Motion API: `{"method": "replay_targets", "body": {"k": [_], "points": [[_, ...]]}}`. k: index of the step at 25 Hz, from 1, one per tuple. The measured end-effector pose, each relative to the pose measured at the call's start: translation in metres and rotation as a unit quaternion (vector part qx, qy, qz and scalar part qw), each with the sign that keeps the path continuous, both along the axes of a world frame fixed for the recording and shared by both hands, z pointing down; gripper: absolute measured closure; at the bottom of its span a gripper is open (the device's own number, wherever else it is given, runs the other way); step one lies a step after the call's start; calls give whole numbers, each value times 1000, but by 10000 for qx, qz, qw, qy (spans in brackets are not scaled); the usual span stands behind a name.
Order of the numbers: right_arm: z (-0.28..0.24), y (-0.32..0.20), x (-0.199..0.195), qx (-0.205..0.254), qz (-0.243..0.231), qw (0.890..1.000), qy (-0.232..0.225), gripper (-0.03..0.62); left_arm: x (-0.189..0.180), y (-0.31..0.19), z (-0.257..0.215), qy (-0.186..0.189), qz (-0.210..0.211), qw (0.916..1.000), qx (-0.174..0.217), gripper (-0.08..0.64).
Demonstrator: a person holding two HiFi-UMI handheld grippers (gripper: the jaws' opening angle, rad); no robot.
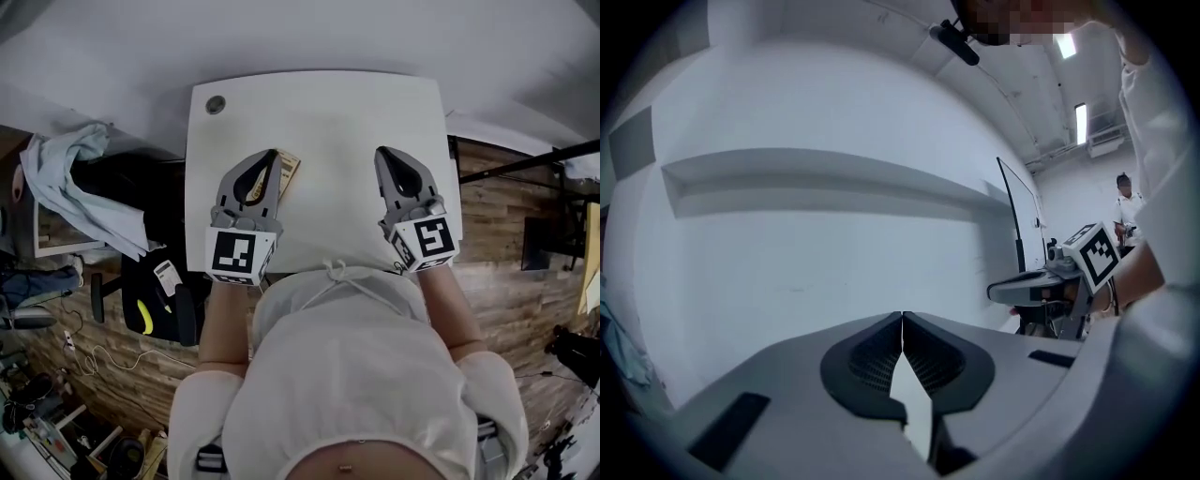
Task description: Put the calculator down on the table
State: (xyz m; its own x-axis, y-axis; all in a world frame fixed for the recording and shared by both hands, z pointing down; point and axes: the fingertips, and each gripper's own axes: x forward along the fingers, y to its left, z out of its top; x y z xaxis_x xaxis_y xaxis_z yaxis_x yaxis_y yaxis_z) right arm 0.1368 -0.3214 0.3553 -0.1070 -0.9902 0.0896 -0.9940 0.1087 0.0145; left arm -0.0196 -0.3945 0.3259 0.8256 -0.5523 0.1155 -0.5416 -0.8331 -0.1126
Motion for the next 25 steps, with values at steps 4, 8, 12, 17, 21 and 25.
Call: {"method": "replay_targets", "body": {"k": [4,8,12,17,21,25], "points": [[-20,12,10,217,37,9995,237,588,-1,14,-19,107,24,9997,201,541],[-29,20,12,321,-57,9991,284,588,-5,25,-20,16,144,9999,-64,541],[-27,24,12,293,-73,9992,263,589,-8,26,-30,226,117,9997,45,541],[-23,26,13,234,-64,9996,157,589,-7,28,-29,233,110,9997,-24,541],[-22,26,14,202,-108,9995,228,591,-5,27,-24,211,68,9998,-9,541],[-20,22,10,223,-107,9995,209,591,-8,20,-17,80,-52,10000,-2,541]]}}
